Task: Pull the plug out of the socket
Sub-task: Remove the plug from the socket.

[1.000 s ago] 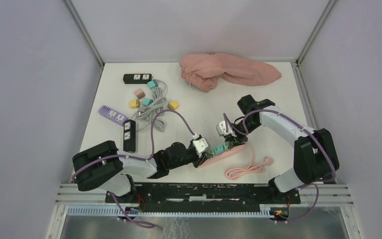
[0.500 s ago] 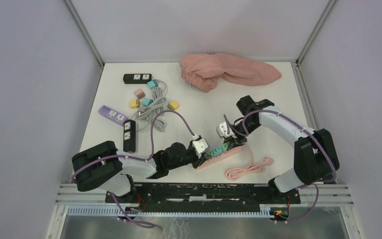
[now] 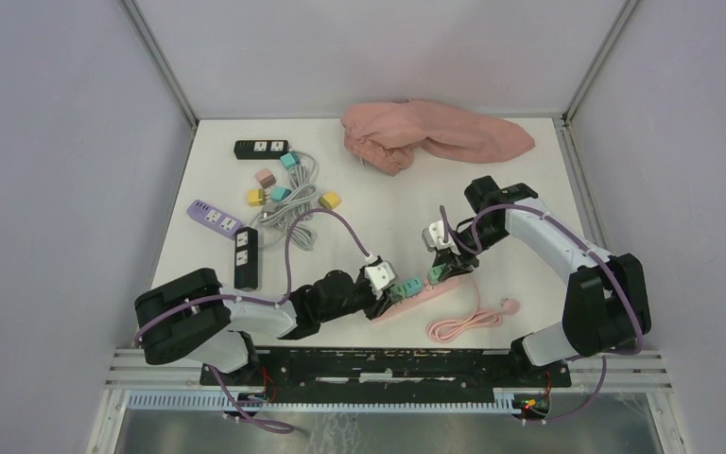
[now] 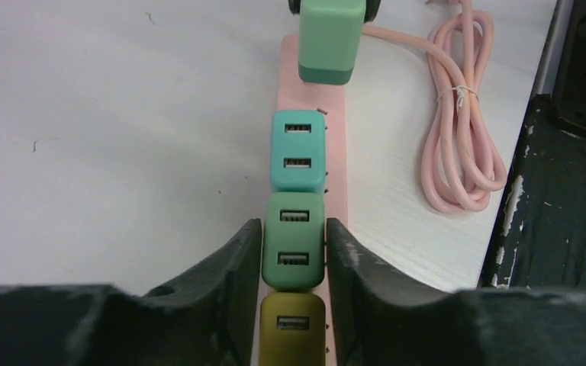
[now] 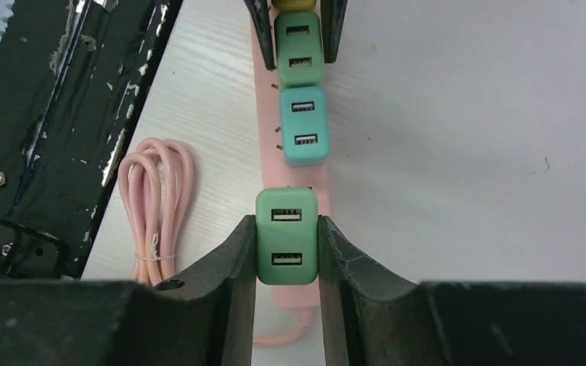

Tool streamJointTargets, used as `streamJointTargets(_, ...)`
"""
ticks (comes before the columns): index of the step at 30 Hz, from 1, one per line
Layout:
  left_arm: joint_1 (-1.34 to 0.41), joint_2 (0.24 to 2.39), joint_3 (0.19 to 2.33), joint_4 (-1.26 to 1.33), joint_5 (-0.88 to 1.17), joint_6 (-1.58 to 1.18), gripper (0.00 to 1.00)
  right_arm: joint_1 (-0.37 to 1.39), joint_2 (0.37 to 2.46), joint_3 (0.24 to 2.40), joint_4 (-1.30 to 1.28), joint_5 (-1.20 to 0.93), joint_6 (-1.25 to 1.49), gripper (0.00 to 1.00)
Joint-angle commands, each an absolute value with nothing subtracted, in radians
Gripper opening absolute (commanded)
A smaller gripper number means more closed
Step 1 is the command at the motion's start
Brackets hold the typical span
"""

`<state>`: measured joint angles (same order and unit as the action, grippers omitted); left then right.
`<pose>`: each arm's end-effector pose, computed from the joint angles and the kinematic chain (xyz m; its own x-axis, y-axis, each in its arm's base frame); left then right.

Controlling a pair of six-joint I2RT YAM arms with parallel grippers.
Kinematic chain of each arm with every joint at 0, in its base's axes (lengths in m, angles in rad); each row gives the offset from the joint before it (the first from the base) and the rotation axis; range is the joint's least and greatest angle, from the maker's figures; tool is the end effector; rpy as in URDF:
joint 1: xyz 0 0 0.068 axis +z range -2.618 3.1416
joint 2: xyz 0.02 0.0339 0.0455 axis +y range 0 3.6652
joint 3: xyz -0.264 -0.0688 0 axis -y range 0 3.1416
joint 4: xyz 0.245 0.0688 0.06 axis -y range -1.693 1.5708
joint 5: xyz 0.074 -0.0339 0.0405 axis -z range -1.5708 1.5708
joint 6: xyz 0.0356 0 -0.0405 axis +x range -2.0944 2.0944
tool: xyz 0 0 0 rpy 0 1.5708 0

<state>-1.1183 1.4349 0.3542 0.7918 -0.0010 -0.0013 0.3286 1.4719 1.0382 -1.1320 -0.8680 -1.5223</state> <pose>0.1126 -0.2316 0.1559 -0.1257 0.2557 -0.9586 0.8988 0.4384 -0.0010 0.2202 0.1038 0.2307 0.1661 -0.6254 -0.7624 -0.9557 -0.2927 0.0319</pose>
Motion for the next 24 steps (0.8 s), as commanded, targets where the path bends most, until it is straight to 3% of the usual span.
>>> streamJointTargets(1,-1.109,1.385,0.362,0.698,-0.047,-0.073,0.56,0.312,1.457,1.115,-1.176,-1.004,-1.464,0.01)
streamJointTargets(5,-1.109,1.311,0.374,0.684,-0.037,-0.121,0.82,0.286,1.460,1.138,-1.182,-1.080,-1.404,0.02)
streamJointTargets(11,-1.104,1.170,0.373,0.635,-0.068,-0.163,0.99,0.256,1.463,1.160,-1.139,-1.169,-1.237,0.05)
streamJointTargets(24,-1.047,1.003,0.404,0.619,-0.073,-0.402,0.99,0.251,1.508,1.161,-0.757,-1.224,-0.455,0.05)
